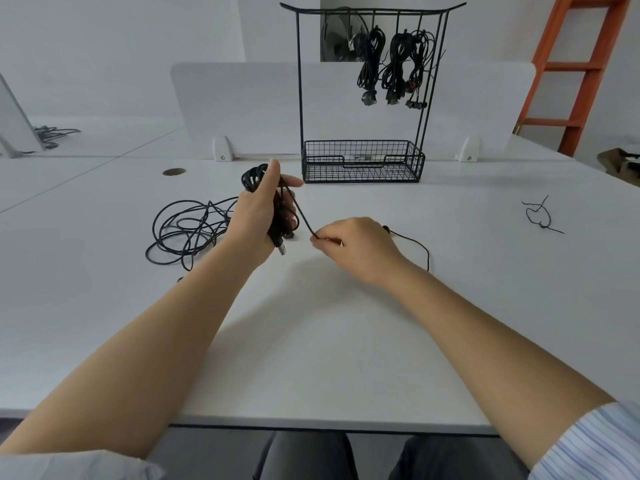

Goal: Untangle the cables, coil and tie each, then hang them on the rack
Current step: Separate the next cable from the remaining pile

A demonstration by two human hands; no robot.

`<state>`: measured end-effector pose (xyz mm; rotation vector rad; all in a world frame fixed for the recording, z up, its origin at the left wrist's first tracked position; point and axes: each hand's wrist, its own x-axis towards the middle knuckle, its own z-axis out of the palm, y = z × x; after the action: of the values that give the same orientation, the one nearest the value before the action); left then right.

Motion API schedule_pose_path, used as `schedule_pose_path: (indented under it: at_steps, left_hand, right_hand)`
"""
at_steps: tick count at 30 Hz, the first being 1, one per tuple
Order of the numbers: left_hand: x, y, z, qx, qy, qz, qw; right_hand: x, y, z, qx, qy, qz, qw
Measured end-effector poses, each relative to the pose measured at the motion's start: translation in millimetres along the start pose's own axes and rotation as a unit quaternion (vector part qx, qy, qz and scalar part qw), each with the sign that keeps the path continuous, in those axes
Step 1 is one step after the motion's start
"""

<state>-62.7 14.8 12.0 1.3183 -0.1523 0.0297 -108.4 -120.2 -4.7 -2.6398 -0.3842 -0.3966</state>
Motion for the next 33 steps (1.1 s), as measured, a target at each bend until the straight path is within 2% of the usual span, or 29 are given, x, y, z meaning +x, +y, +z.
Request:
schedule_pose_path:
  at_steps: [5,9,13,15,18,23,26,29,31,33]
  left_hand:
    - [3,3,-1,-0.157,0.012,-0.039,0.987]
    - [1,11,-6,-0.254,0.018,-0.081,0.964]
    - [0,17,-11,-0.235,0.002,-0.147,0.961]
    - [0,20,-14,-0.184,-0.037,-0.181,0.965]
    - [0,20,-15,-0.024,-0.094,-0.214,0.972]
    - [-8,17,-7,0.263,-0.125,-0.171,0.941]
    - [-16,20,-1,0.392,-0.142,-0.140,0.898]
    - [-21,20,2,0.536,-0.148,-0.110,0.824]
    - [-21,17,3,0.597,-0.155,-0.095,0.781]
    - [-23,14,6,0.631,-0.155,-0.089,0.755]
  right_hand:
    - [1,5,-2,0.021,0.012,0.018,1.000]
    - [5,19,-8,0.150,0.017,0.083,0.985]
    - [6,28,-20,0.244,0.055,0.114,0.961]
    - [6,30,-24,0.266,0.069,0.123,0.954]
    - [7,34,-25,0.253,0.098,0.126,0.954]
    - [8,39,-25,0.245,0.144,0.113,0.952]
    - [7,35,-24,0.252,0.140,0.099,0.953]
    - [5,29,-22,0.259,0.131,0.085,0.953]
    - [5,26,-20,0.251,0.126,0.081,0.956]
    - [4,25,-19,0.244,0.116,0.082,0.959]
